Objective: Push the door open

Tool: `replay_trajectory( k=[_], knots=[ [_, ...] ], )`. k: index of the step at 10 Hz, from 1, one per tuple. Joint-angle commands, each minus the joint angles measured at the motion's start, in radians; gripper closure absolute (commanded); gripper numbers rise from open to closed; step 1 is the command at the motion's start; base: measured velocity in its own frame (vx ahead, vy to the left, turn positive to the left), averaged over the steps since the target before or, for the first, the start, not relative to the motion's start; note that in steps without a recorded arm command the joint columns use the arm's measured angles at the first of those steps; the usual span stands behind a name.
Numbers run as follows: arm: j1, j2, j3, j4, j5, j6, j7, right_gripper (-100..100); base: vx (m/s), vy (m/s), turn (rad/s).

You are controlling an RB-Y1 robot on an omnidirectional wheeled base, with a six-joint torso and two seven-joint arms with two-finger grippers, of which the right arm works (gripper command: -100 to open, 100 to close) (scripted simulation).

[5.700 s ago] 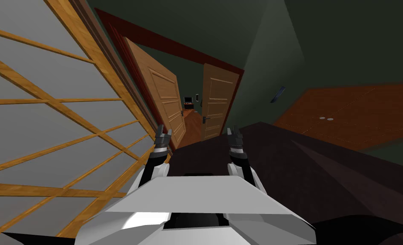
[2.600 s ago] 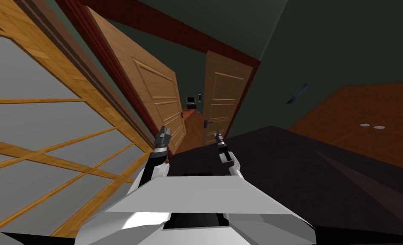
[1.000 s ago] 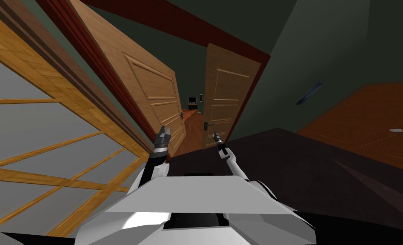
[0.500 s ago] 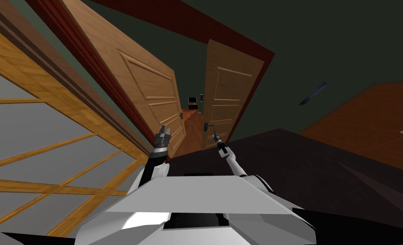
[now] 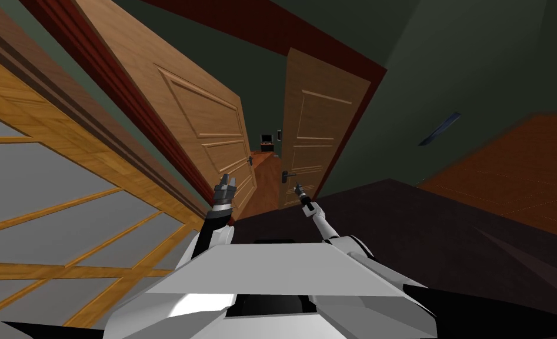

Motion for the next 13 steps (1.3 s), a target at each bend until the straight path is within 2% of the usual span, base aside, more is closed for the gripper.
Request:
replay_trajectory(
  k=[1,5,6,13],
  knots=[
    [-0.024,-0.005,-0.001,0.041,0.006,-0.002,-0.013,-100,0.076,-0.021,0.024],
    [-0.070,-0.014,-0.002,0.120,0.018,-0.005,-0.036,-100,0.080,-0.025,0.015],
    [-0.061,-0.013,-0.002,0.106,0.016,-0.006,-0.030,-100,0.043,-0.012,0.007],
    [-0.070,-0.001,-0.020,0.121,0.001,0.004,-0.003,-100,0.195,0.042,0.034]
  ],
)
